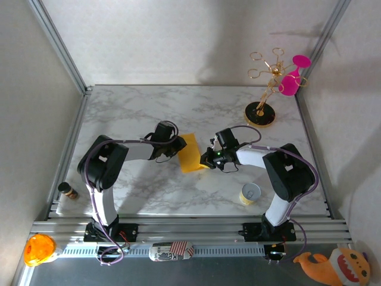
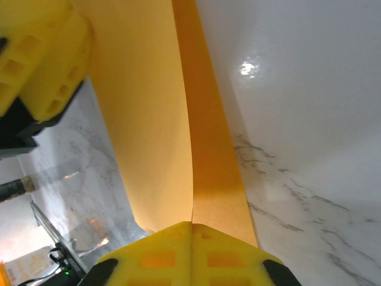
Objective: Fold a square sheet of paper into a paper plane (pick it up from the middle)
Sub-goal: Fold the triangle a second time at the center of the table.
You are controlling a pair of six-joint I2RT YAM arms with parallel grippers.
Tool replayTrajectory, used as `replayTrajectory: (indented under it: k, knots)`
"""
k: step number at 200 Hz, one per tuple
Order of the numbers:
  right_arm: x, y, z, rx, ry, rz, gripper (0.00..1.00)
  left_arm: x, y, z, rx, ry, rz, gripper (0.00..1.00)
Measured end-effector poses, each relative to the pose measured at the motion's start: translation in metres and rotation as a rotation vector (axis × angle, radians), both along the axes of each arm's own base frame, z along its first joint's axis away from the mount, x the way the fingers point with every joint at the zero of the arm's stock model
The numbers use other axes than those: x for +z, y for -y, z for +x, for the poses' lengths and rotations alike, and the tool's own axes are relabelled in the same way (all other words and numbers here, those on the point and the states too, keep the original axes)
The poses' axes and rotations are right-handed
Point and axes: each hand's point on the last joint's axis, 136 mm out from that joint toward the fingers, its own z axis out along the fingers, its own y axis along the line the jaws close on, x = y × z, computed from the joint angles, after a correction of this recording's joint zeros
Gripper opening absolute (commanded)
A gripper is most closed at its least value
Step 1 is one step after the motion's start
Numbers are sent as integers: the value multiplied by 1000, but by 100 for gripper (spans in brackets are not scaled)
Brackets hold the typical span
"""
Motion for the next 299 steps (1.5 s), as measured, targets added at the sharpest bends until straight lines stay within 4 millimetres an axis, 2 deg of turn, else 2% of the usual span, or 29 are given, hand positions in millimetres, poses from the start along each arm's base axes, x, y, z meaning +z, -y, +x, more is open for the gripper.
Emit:
replayTrajectory:
  k: [37, 58, 141, 165, 206, 299]
  knots:
    - [-6, 9, -5, -3, -5, -47, 0, 25, 4, 9, -27, 63, -1, 31]
    - [-6, 13, -9, -2, -9, -63, 0, 29, 5, 12, -37, 79, 3, 28]
    - [-2, 14, -13, 28, 6, -65, 0, -9, -4, 8, -40, -5, 66, 18]
    - [7, 6, -10, 59, 23, -27, 0, -9, -4, 8, -41, -2, 69, 17]
    - [21, -18, 8, 117, 83, 13, 0, -10, -4, 9, -41, 1, 67, 17]
    - [14, -41, 20, 134, 83, 57, 0, -10, -3, 10, -42, 3, 65, 17]
